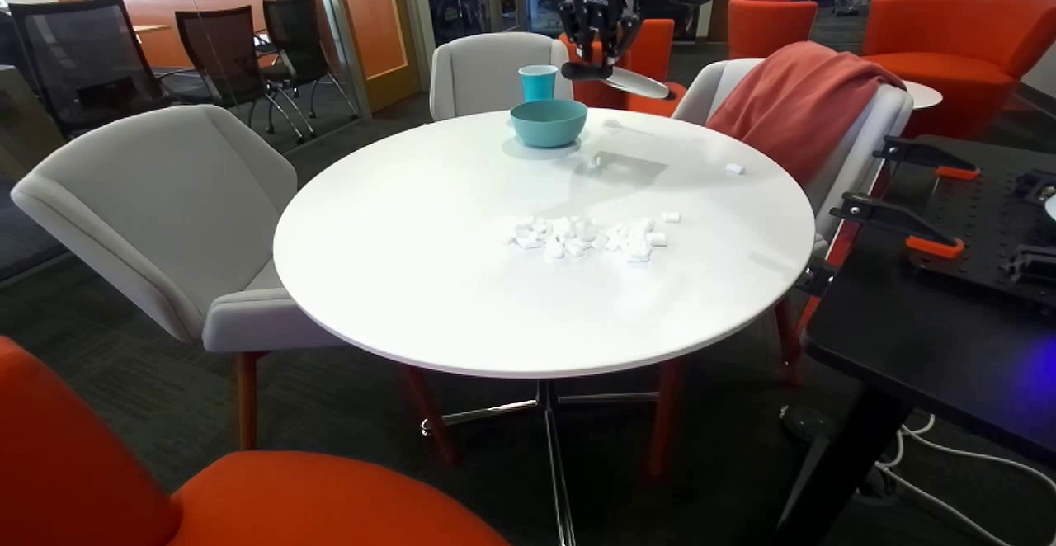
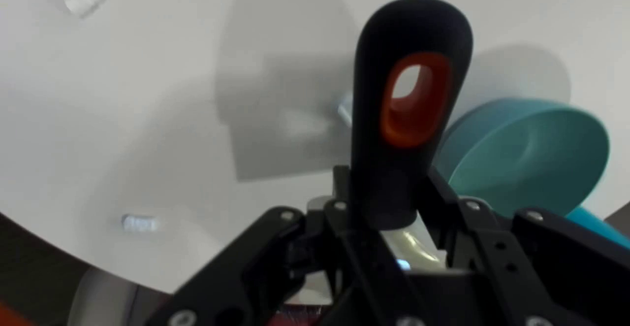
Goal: Use the brush to move the white objects on the table to the left
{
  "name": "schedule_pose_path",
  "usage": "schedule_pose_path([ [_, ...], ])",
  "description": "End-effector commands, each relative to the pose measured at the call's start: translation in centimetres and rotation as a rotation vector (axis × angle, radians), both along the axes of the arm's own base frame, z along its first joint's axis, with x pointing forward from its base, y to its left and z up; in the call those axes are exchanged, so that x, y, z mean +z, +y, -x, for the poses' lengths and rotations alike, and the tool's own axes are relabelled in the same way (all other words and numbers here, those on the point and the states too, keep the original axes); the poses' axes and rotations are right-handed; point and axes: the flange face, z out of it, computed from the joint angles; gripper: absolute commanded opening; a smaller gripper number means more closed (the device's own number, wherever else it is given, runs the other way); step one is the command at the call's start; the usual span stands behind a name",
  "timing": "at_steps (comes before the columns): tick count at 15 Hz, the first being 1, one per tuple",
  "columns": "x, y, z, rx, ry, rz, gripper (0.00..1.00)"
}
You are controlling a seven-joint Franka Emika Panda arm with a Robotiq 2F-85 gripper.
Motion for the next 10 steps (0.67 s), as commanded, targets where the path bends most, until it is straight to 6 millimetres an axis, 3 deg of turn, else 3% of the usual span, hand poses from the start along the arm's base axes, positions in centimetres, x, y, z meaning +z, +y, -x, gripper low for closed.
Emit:
schedule_pose_path([
  [1, -1.4, -3.2, -0.5, -0.132, -0.032, 0.144, 0.12],
  [10, -10.2, -8.8, -0.2, -0.212, 0.086, 0.249, 0.12],
])
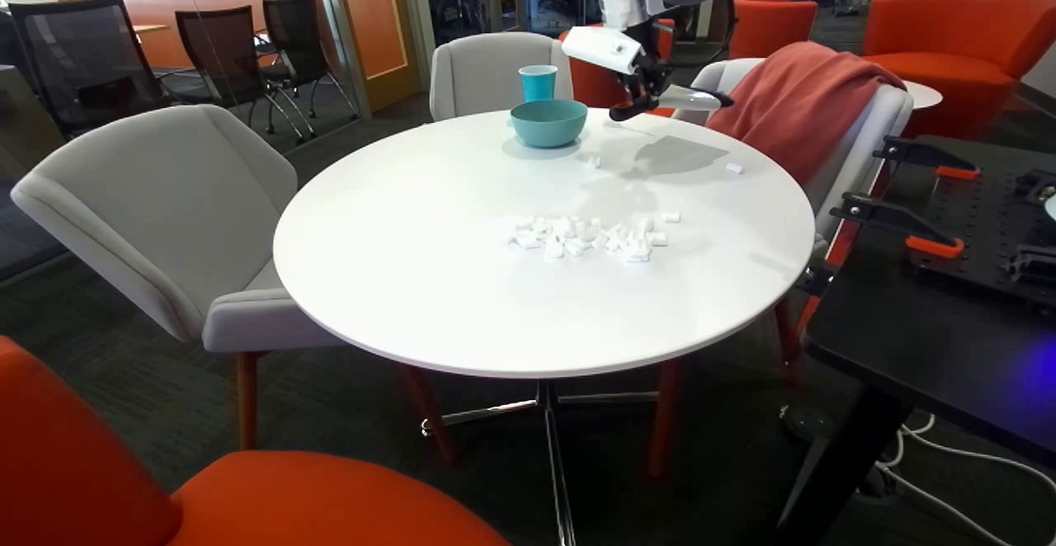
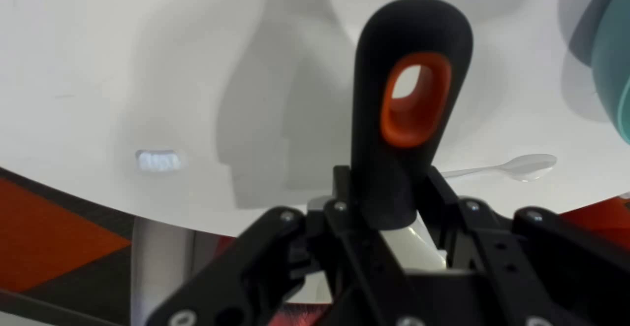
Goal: Use the brush to move the white objects on the table to the left
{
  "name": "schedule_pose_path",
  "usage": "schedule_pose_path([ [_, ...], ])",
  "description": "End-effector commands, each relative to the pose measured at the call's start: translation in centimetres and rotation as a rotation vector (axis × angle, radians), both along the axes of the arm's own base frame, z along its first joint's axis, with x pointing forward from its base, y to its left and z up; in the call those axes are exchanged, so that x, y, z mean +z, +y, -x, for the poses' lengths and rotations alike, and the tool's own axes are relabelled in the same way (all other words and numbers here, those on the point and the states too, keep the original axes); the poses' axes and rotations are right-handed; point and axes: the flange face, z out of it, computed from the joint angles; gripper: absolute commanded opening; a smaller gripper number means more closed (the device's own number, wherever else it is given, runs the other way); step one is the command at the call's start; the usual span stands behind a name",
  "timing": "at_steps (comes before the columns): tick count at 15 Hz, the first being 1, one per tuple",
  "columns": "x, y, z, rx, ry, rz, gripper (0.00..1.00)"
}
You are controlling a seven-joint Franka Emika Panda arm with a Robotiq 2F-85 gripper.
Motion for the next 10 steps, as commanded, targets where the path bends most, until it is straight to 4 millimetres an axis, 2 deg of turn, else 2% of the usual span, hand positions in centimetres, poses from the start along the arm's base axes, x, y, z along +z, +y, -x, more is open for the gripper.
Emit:
schedule_pose_path([
  [1, -2.0, -1.8, -1.2, -0.022, 0.032, 0.027, 0.12],
  [6, -4.9, -2.2, -2.2, 0.001, 0.078, 0.035, 0.12],
  [10, -7.5, -0.2, -2.9, 0.050, 0.130, 0.021, 0.12],
])
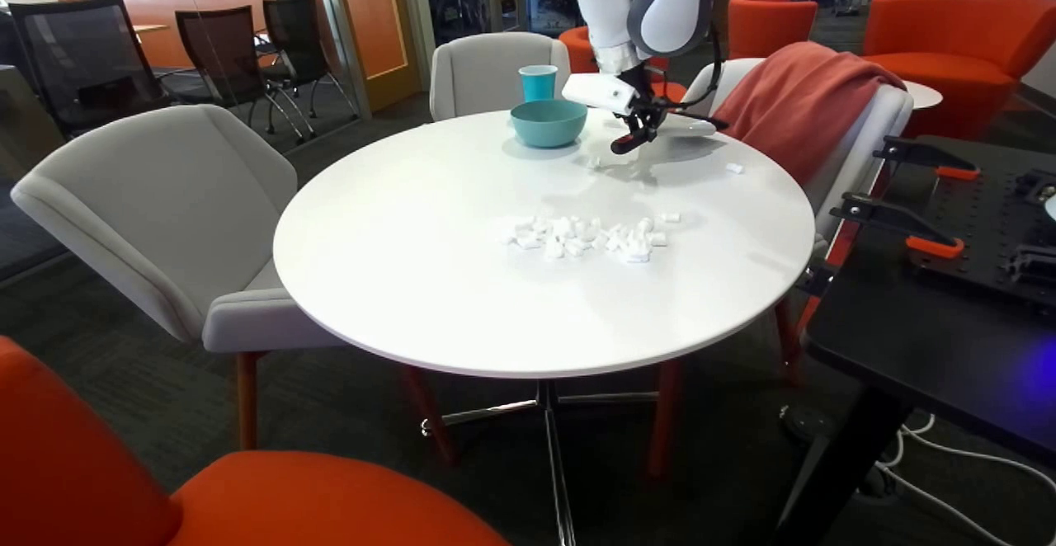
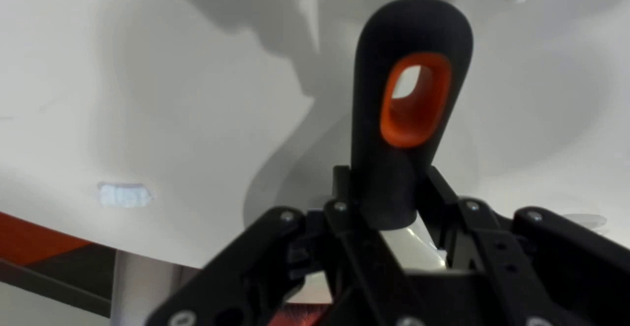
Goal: Use the brush to move the white objects on the table to the left
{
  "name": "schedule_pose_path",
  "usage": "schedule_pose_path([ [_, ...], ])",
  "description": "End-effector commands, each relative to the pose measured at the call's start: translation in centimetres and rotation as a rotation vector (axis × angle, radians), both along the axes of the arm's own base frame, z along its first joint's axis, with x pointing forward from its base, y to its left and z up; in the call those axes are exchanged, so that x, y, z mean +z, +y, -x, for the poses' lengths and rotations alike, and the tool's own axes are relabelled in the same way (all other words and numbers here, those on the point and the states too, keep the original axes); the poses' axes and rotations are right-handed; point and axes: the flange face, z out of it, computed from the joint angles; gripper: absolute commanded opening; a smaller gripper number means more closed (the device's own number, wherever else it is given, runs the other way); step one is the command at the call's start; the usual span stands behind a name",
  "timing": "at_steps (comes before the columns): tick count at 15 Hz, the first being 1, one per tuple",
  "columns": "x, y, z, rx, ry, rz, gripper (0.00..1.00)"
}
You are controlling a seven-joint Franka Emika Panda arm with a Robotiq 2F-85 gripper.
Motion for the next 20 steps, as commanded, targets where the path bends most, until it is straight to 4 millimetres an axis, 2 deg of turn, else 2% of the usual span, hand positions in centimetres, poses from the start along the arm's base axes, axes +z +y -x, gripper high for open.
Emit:
schedule_pose_path([
  [1, -1.6, 1.6, -1.3, 0.034, 0.065, -0.001, 0.12],
  [4, -3.0, 2.6, -1.1, 0.051, 0.126, 0.010, 0.12],
  [6, -3.1, 2.9, -1.0, 0.049, 0.157, 0.029, 0.13],
  [7, -2.7, 3.1, -0.9, 0.053, 0.163, 0.037, 0.62],
  [9, -1.7, 3.5, -0.5, 0.060, 0.150, 0.031, 0.69],
  [13, 1.3, 4.3, 0.5, 0.098, 0.086, -0.017, 0.99],
  [20, 7.2, 5.5, 3.7, 0.257, 0.004, -0.130, 1.00],
])
